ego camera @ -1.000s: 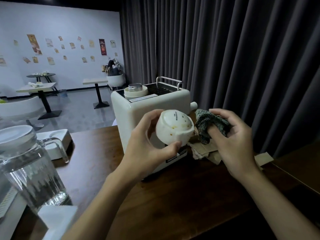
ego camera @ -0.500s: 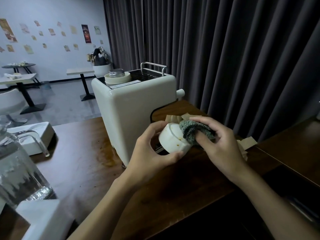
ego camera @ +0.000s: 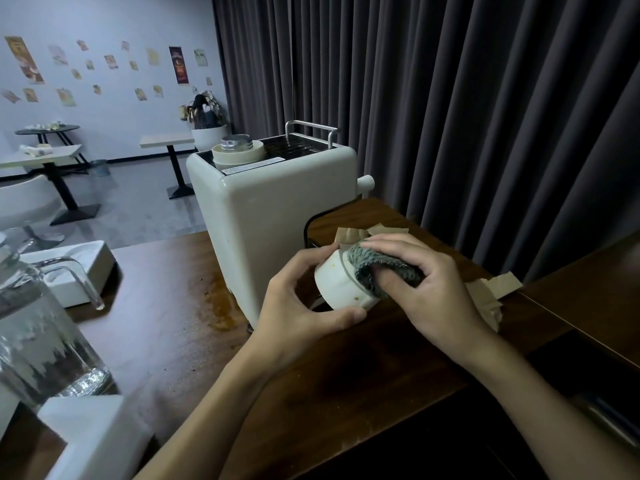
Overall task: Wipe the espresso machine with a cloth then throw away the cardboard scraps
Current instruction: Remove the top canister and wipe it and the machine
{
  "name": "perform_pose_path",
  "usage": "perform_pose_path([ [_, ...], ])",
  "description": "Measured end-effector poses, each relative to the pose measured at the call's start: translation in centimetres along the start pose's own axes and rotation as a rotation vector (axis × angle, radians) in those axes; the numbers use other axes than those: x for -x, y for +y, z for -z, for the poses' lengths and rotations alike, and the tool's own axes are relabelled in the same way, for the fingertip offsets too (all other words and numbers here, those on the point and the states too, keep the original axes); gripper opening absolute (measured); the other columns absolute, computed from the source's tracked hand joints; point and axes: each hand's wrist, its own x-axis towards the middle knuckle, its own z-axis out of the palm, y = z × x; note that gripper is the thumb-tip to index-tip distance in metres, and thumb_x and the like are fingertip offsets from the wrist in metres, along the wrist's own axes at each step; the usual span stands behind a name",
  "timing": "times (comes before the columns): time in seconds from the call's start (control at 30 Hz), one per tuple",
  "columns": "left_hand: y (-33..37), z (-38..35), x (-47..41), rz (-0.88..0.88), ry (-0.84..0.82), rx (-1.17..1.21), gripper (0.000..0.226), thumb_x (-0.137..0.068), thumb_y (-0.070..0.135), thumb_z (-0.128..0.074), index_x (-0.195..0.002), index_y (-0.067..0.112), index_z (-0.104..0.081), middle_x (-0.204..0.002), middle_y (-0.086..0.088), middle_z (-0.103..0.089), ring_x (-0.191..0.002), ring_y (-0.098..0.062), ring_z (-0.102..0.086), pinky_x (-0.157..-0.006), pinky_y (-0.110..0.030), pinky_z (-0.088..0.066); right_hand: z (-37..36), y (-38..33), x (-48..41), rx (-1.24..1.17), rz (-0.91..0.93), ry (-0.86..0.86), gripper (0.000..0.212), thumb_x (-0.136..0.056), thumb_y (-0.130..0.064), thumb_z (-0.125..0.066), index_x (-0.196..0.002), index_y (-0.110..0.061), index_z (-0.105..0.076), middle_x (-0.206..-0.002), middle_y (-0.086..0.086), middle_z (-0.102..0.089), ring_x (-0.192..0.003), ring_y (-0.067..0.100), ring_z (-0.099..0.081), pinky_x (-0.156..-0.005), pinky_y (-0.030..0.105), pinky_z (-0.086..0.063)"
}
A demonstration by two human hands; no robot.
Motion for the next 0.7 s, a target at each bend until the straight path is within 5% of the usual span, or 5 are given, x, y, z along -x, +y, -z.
perform_pose_path([
  [0.1,0.2,0.3,-0.2,0.005,0.03,0.001,0.073,-0.062,0.017,-0.094,-0.128,0.013,-0.062,-0.122,0.0,-0.069,-0.118,-0.015,-0.063,-0.095,-0.027,-0.052,0.3,-0.1,-0.1,-0.001,-0.054,0.013,0.03,-0.092,-0.006,-0.062,-0.12,-0.015,-0.067,-0.122,-0.005,-0.064,-0.118,0.004,-0.057,-0.102,0.025,-0.045],
  [0.27,0.5,-0.1,-0.2,0.062,0.1,0.098,0.071,-0.059,0.023,-0.094,-0.121,0.011,-0.061,-0.114,0.001,-0.072,-0.106,-0.01,-0.068,-0.082,-0.019,-0.053,-0.2,-0.9,0.7,-0.085,-0.058,-0.024,0.033,-0.093,-0.042,-0.054,-0.122,-0.028,-0.063,-0.129,-0.018,-0.059,-0.124,-0.005,-0.049,-0.101,0.01,-0.036],
  [0.43,0.8,0.1,-0.2,0.039,0.045,0.023,0.067,-0.059,0.023,-0.096,-0.115,0.012,-0.06,-0.112,0.002,-0.071,-0.103,-0.012,-0.069,-0.082,-0.02,-0.053,-0.4,-0.9,0.1,0.001,-0.028,0.043,0.027,-0.087,-0.02,-0.071,-0.115,-0.017,-0.072,-0.124,-0.007,-0.064,-0.12,0.003,-0.055,-0.102,0.017,-0.041],
  [0.7,0.8,0.6,-0.7,-0.002,0.024,0.03,0.064,-0.061,0.006,-0.091,-0.117,0.004,-0.06,-0.113,-0.002,-0.071,-0.105,-0.013,-0.069,-0.083,-0.019,-0.054,-0.6,-0.8,-0.4,-0.005,-0.026,0.072,0.026,-0.09,-0.012,-0.067,-0.116,-0.016,-0.07,-0.12,-0.008,-0.064,-0.117,0.002,-0.056,-0.098,0.015,-0.042],
])
